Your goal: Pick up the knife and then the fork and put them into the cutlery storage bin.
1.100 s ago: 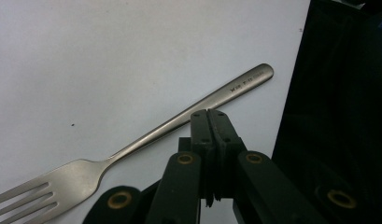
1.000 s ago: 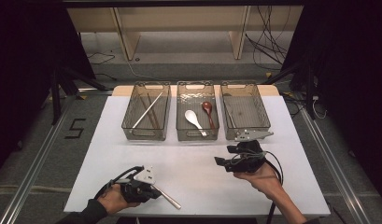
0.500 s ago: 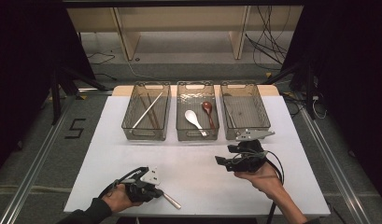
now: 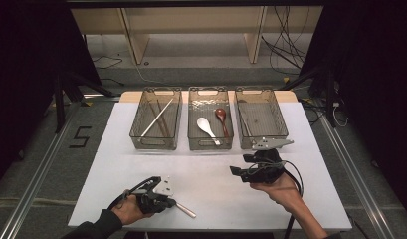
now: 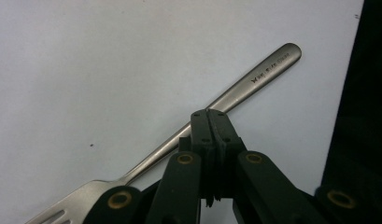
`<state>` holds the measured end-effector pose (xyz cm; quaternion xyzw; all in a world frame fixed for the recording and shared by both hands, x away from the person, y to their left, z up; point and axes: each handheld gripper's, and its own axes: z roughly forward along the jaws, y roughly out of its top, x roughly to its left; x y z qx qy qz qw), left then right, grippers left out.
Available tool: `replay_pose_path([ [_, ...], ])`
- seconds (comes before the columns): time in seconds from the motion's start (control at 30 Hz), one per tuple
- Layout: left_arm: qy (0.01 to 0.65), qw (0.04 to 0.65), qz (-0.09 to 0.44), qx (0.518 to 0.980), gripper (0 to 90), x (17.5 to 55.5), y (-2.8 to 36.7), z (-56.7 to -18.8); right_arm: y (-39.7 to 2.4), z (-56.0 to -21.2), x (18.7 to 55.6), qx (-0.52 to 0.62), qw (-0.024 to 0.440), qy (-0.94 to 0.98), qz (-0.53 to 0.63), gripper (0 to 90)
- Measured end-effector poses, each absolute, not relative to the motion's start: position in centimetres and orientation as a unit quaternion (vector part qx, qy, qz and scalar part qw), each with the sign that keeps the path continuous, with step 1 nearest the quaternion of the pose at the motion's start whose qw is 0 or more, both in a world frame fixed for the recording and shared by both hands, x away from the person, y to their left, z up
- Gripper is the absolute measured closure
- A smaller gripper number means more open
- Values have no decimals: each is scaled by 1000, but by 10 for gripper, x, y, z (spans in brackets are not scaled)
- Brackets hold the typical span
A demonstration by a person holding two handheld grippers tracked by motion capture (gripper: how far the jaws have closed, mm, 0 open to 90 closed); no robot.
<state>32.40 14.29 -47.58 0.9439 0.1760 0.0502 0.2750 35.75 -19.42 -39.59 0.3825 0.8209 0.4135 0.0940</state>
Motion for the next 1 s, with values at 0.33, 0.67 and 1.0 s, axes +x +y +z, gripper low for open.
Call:
replay_pose_path([
  [0.33, 208, 283, 83, 933, 888, 341, 133, -478, -193, -396, 358, 383, 94, 822, 411, 340],
  [0.67, 232, 292, 97, 923, 888, 354, 123, -480, -193, -396, 358, 381, 94, 823, 411, 340],
  [1.0, 231, 298, 85, 922, 886, 355, 113, -480, -192, -397, 359, 378, 95, 825, 410, 341],
])
